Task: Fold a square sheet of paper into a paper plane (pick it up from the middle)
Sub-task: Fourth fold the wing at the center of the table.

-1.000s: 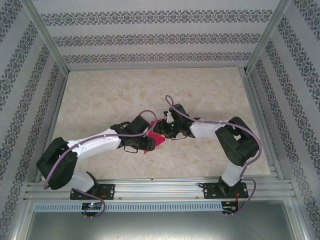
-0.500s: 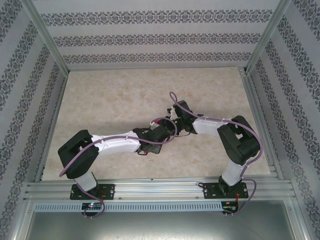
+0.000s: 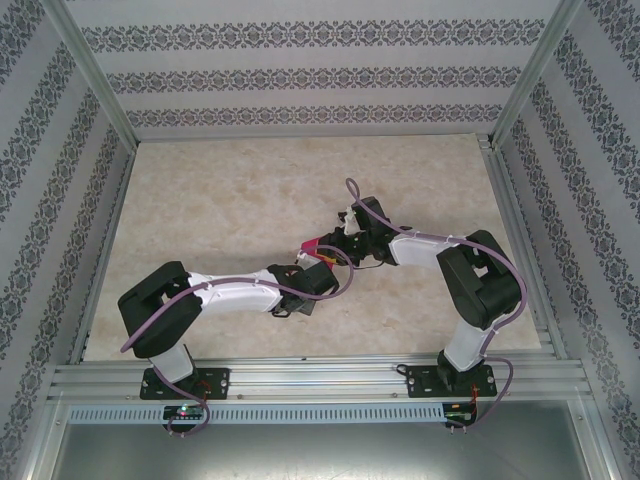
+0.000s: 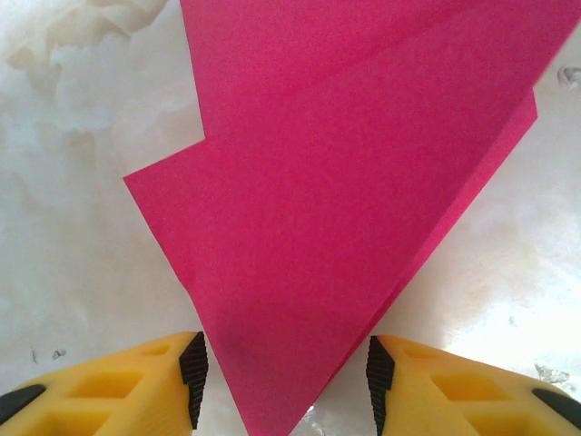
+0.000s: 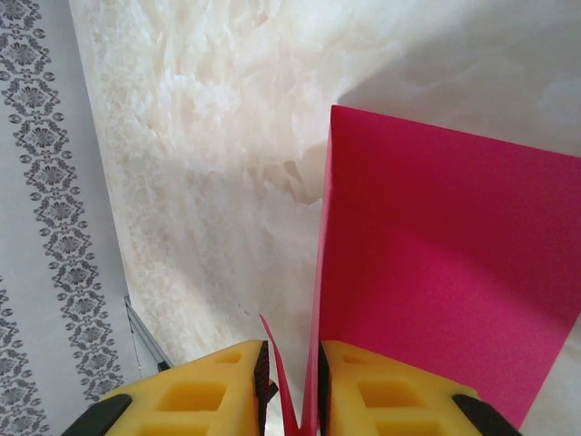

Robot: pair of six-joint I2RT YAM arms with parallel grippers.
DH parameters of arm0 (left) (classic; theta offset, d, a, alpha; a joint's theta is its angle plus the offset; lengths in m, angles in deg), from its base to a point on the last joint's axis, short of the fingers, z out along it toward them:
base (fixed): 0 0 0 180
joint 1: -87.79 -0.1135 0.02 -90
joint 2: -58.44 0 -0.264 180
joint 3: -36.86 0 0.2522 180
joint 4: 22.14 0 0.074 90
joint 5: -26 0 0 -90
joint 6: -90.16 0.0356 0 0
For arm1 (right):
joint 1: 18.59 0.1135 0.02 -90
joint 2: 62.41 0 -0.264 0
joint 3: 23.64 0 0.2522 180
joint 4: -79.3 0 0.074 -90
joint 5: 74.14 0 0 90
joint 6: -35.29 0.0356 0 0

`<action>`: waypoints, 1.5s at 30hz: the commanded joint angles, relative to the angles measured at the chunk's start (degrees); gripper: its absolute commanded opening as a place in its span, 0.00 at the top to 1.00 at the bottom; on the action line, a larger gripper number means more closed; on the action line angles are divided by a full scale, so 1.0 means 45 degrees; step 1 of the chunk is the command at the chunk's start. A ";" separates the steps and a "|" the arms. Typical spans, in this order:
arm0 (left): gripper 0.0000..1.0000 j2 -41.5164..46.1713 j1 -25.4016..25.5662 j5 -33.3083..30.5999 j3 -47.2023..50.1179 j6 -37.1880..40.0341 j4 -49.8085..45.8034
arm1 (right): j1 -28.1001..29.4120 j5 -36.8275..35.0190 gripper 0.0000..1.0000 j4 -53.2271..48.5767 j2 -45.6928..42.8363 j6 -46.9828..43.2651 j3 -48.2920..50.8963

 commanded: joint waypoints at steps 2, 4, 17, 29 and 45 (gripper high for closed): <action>0.52 0.0134 0.0133 -0.0387 0.0075 0.0180 0.0321 | -0.0081 0.0244 0.77 0.0264 -0.0026 0.0137 0.0021; 0.55 0.0077 0.0138 -0.0424 -0.0002 0.0219 0.0332 | -0.0101 0.0248 0.77 0.0220 -0.0016 0.0137 0.0016; 0.64 -0.0023 0.0136 -0.0758 -0.0015 0.0344 0.0180 | -0.0198 0.0189 0.80 0.0003 -0.0055 0.0068 -0.0037; 0.61 -0.0141 0.0137 -0.0722 0.0197 0.0280 0.0214 | -0.0210 0.0169 0.90 -0.0089 0.0043 0.0117 -0.0193; 0.78 -0.0219 0.0127 -0.0757 0.0181 0.0281 0.0234 | -0.0217 0.0055 0.90 -0.0145 -0.0021 0.0137 -0.0098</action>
